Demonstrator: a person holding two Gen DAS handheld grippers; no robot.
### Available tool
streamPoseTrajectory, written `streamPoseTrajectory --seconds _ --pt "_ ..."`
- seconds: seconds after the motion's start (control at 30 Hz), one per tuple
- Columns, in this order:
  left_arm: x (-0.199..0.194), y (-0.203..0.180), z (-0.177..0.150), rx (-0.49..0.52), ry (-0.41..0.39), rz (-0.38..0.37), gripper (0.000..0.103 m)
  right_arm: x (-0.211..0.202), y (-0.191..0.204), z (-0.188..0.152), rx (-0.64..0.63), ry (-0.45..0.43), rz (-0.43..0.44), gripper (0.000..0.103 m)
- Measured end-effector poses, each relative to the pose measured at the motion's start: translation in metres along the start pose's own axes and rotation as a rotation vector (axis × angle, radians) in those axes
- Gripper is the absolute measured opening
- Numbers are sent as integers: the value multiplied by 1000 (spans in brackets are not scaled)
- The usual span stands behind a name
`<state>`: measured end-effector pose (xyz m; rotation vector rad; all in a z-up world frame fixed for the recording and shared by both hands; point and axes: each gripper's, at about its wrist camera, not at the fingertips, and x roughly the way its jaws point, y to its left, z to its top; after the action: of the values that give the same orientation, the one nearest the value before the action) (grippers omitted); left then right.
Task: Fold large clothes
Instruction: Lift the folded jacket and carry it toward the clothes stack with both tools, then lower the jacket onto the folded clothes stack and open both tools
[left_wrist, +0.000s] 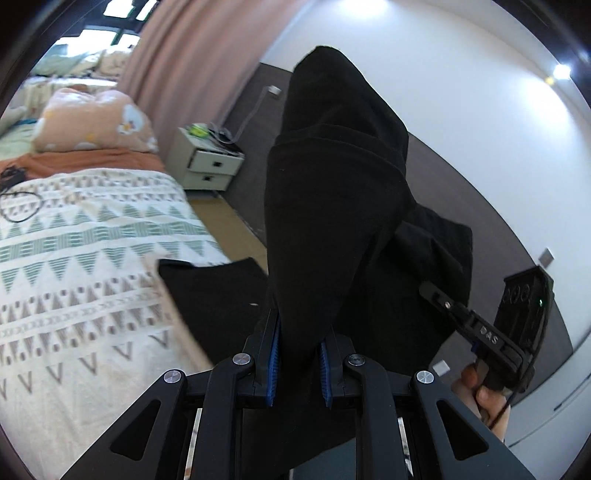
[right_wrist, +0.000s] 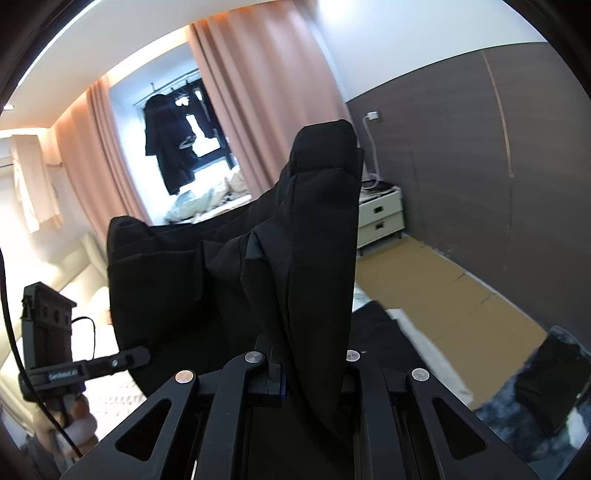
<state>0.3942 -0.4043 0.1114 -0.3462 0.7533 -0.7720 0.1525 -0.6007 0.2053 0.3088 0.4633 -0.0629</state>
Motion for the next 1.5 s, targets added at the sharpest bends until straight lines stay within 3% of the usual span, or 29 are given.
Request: streamPoseTrajectory --seconds 0.23,0.4,0.73,1.0,1.1,1.13,1.17,1.23,1.3,1.37,1.43,1.5 --pt "46 -27 -2 43 92 -89 19 23 -31 9 13 25 -47 12" --pt "80 -13 3 17 139 -105 19 71 -47 15 22 66 -52 12" --pt "151 57 36 -36 218 -69 19 179 -69 6 45 192 -92 12" --pt "202 118 41 -126 278 -36 19 266 -77 -20 59 317 -156 12" --pt "221 141 37 -149 312 -14 19 293 -85 -32 74 385 -247 20" --pt "228 150 34 -160 323 -5 19 298 -87 -33 76 396 -274 30" --pt "233 157 32 -170 333 3 19 300 -91 -36 82 404 -302 38" --pt "241 168 27 -185 348 26 21 293 -100 -40 113 408 -323 40" --pt "248 173 27 -145 372 80 30 275 -107 -42 135 390 -342 41" --pt "251 173 29 -86 379 114 46 252 -106 -43 101 359 -393 49" --pt "246 177 34 -61 357 135 54 224 -107 -48 73 330 -422 54" --pt "238 181 38 -69 327 143 55 199 -108 -52 82 313 -440 54"
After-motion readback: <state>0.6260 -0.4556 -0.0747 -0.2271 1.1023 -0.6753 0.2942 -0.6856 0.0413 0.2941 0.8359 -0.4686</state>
